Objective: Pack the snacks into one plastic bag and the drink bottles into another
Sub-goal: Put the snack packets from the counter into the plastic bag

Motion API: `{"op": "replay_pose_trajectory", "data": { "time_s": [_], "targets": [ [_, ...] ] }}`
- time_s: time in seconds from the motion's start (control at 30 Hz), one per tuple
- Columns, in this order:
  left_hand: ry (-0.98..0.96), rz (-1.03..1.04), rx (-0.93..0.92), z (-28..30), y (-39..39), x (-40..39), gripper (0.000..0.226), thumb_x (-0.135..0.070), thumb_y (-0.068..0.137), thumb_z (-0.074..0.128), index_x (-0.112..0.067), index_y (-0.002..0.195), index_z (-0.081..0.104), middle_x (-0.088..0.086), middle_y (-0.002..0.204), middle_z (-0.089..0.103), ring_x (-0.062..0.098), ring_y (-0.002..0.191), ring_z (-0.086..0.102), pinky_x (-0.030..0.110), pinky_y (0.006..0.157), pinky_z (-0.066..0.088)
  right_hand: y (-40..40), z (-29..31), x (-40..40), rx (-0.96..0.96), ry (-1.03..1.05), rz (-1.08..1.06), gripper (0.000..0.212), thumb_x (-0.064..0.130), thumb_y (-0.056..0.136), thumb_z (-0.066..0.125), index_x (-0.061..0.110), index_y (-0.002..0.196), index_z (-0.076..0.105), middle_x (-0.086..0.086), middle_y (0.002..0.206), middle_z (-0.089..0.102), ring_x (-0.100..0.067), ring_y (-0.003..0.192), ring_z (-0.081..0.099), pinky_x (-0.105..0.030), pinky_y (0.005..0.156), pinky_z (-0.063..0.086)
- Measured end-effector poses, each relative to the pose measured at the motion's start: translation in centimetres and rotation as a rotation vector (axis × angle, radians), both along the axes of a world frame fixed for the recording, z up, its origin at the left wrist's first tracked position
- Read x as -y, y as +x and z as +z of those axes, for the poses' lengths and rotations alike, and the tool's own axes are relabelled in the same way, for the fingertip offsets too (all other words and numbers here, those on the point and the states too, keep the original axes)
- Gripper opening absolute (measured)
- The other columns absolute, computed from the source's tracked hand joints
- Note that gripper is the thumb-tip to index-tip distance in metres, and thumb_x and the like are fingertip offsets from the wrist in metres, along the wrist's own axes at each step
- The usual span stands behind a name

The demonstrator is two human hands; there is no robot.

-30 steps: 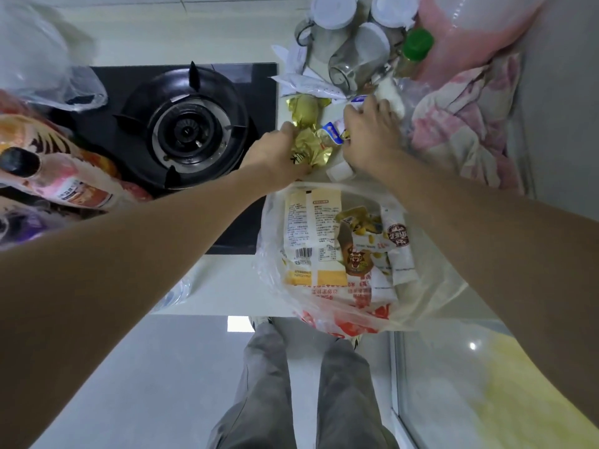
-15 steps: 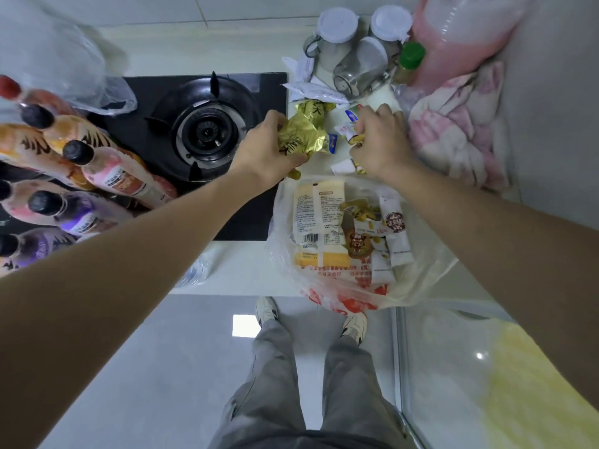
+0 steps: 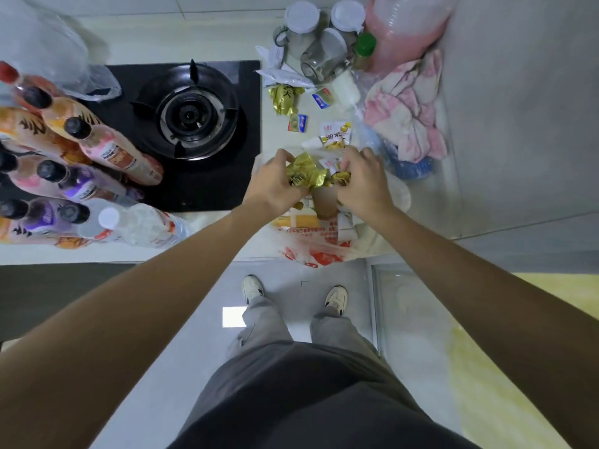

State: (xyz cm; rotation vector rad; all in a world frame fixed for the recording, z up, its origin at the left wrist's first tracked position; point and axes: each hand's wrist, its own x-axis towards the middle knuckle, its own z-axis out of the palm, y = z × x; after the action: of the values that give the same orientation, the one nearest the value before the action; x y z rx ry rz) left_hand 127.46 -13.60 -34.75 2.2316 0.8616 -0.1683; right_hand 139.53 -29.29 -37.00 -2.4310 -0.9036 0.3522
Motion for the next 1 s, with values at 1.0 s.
{"op": "replay_pose_trajectory", "data": {
  "time_s": [1.0],
  "targets": [
    [0.376, -0.115, -0.014, -0.4, 2.1, -1.5, 0.053, -0.054, 0.095, 0.056, -0.018, 0.134, 0.053, 0.005, 0.128, 0.055, 0.026, 0.123, 0.05, 0.045, 0.091, 0.05, 3.9, 0.8, -2.7, 0.124, -0.136, 0.075, 0.026, 0.026, 0.089, 0.068, 0.013, 0.109, 0.057, -0.01, 0.113, 0.054, -0.033, 0.11, 0.053, -0.042, 0.083, 0.045]
  ]
}}
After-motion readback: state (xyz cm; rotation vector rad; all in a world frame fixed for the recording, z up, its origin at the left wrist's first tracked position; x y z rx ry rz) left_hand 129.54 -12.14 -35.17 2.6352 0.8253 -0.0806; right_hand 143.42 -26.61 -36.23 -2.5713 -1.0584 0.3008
